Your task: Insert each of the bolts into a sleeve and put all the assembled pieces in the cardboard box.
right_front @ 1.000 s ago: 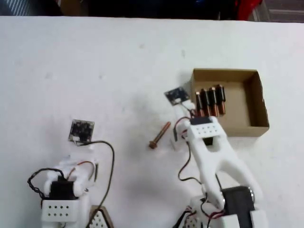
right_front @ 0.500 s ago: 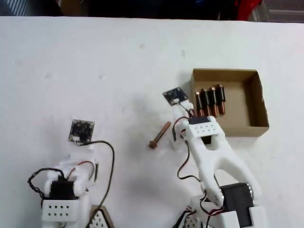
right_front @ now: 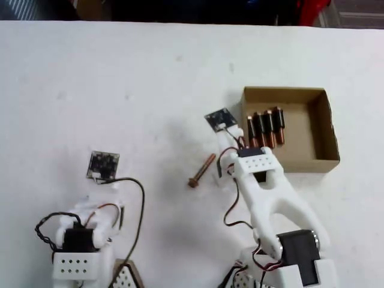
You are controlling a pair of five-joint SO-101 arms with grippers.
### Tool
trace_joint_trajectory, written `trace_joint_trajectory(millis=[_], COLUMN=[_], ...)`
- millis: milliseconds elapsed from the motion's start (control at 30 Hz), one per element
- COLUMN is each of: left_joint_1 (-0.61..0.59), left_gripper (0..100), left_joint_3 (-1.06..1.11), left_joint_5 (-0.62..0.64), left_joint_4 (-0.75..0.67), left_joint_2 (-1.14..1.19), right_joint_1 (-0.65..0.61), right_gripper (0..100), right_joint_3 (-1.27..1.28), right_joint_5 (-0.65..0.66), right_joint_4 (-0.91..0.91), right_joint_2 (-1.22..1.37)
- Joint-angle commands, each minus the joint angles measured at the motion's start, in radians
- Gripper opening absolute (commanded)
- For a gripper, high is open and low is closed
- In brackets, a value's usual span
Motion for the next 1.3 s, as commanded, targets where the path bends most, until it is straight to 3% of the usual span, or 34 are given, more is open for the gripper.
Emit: trace_joint_trajectory(millis=[0, 167, 333, 500, 700, 967, 1267], left_joint_1=[-0.005, -0.005, -0.005, -0.005, -0.005, -0.005, -0.005], left_gripper=[2, 2, 2, 2, 2, 2, 2], left_joint_3=[-0.023, -0.023, -0.023, -0.023, -0.023, -0.011, -0.002], left_joint_5=[-0.006, -0.006, -0.006, -0.006, -0.006, -0.008, -0.009], left_joint_4=[0.002, 0.002, 0.002, 0.002, 0.002, -0.071, -0.127], left_joint_2=[-0.010, -0.010, -0.010, -0.010, -0.010, -0.010, -0.010], right_joint_1=[0.012, 0.012, 0.012, 0.012, 0.012, 0.021, 0.021], right_gripper=[14.4, 14.2, 1.8, 5.3, 1.7, 1.6, 1.7], right_joint_3=[-0.049, -0.049, -0.049, -0.049, -0.061, -0.239, -0.281], right_joint_5=[0.005, 0.005, 0.005, 0.006, 0.014, 0.006, 0.005], right_joint_4=[-0.036, -0.036, -0.036, -0.030, -0.022, 0.280, 0.490], right_joint_2=[-0.002, -0.001, -0.001, -0.001, -0.024, -0.177, -0.570])
